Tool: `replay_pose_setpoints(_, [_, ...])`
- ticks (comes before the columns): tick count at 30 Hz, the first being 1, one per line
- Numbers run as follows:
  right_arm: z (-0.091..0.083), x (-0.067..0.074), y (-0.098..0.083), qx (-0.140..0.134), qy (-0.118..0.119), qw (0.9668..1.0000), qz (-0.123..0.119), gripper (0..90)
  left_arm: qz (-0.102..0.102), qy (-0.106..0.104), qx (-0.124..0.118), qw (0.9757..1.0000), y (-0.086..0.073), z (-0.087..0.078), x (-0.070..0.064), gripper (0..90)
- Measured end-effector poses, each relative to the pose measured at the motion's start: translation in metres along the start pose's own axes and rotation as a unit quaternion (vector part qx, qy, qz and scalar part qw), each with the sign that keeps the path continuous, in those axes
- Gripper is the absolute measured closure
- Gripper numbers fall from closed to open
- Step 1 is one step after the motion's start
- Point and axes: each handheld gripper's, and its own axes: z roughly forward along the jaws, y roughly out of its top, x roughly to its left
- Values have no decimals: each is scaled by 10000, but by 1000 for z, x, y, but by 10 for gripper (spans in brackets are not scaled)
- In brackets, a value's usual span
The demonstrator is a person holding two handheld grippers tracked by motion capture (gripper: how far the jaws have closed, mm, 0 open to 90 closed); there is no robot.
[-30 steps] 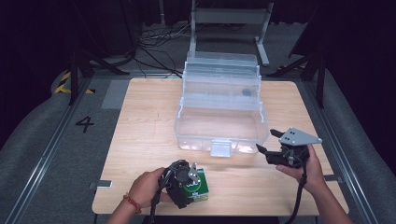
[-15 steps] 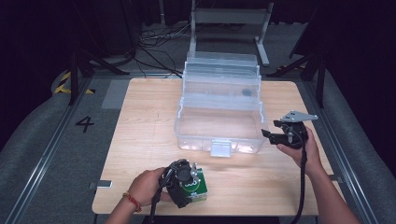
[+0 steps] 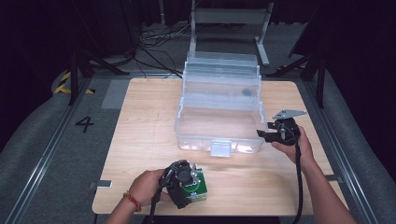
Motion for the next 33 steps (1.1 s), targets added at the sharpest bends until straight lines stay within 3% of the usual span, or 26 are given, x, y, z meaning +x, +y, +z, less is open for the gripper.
replay_pose_setpoints(3, [-3,0,-3,-95,26,9999,-20,491,-9,-4,-42,10000,-1,1,0,126])
replay_pose_setpoints(9, [-9,8,-7,-65,-25,9998,-184,490,-25,8,-15,10000,0,1,0,124])
replay_pose_setpoints(17, [-17,18,-13,-43,-34,9998,-203,486,-17,0,-16,10000,0,1,0,124])
replay_pose_setpoints(25, [-26,35,-19,-9,-186,9994,-275,485,-8,-38,-41,10000,-1,0,1,121])
replay_pose_setpoints(29, [-32,37,-19,-179,-107,9990,-394,391,-21,-21,-86,10000,-3,0,0,122])
replay_pose_setpoints(31, [-42,37,-19,-315,-67,9981,-522,367,-32,-11,-138,9999,-4,0,0,122])
replay_pose_setpoints(33, [-58,36,-17,-515,-174,9959,-721,333,-70,-11,-178,9998,-6,0,0,122])
